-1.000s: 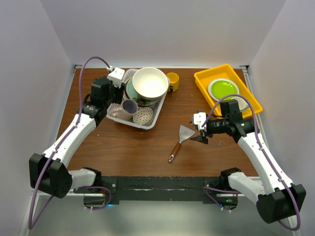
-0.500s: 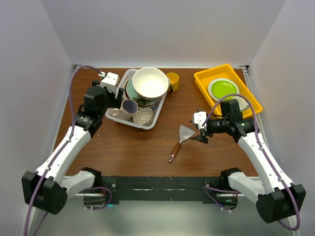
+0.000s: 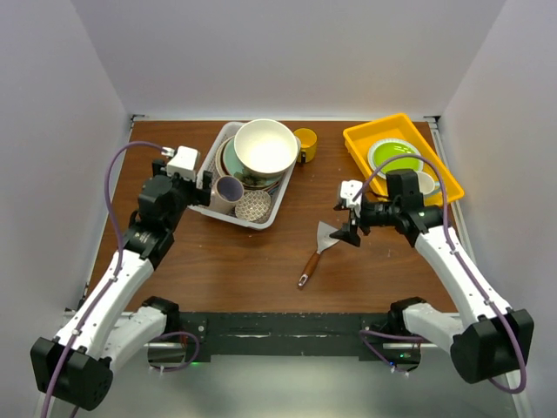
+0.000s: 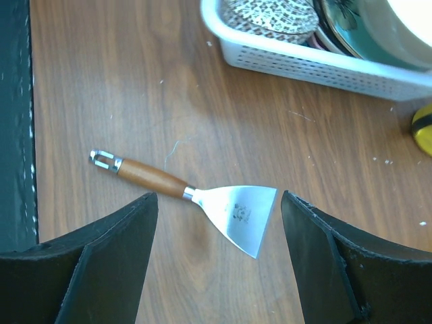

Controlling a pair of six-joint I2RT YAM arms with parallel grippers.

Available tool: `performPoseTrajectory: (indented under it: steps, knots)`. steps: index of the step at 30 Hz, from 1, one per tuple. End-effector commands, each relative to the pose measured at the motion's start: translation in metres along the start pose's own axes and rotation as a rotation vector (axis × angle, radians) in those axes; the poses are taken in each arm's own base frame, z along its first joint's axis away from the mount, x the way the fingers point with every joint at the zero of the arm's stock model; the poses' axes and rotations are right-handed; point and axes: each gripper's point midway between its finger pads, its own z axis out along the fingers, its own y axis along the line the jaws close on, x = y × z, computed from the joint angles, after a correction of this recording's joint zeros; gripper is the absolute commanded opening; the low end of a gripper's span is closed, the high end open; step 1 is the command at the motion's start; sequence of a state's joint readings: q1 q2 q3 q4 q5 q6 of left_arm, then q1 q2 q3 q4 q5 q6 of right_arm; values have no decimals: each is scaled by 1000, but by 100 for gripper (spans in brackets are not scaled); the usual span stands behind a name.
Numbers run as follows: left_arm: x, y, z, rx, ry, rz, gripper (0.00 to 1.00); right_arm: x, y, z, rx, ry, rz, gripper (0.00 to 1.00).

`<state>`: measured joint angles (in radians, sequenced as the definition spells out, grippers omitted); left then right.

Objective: Place the mixed dishes into the plastic bin
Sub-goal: Pick up the cup at the center of the board.

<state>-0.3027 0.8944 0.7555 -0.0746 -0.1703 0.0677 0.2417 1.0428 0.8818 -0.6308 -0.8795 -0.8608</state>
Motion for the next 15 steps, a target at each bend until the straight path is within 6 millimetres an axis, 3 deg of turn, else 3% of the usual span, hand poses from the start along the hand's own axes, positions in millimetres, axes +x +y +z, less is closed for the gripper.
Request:
performPoseTrajectory:
  steps: [1, 7, 8, 14, 15]
  knots:
    - [-9, 2, -6, -9, -68, -40, 90, -31, -39, 2, 105, -69, 106, 77]
    - [-7, 3, -15, -10, -86, -50, 90, -49, -93, 15, 174, -77, 263, 77]
    - [-15, 6, -15, -23, -119, -56, 90, -50, -101, 17, 187, -79, 289, 77]
    - [-20, 11, -25, -47, -158, -61, 90, -43, -173, 36, 373, -62, 531, 77]
    - [-20, 11, -25, -47, -161, -64, 90, -49, -189, 35, 425, -89, 550, 77]
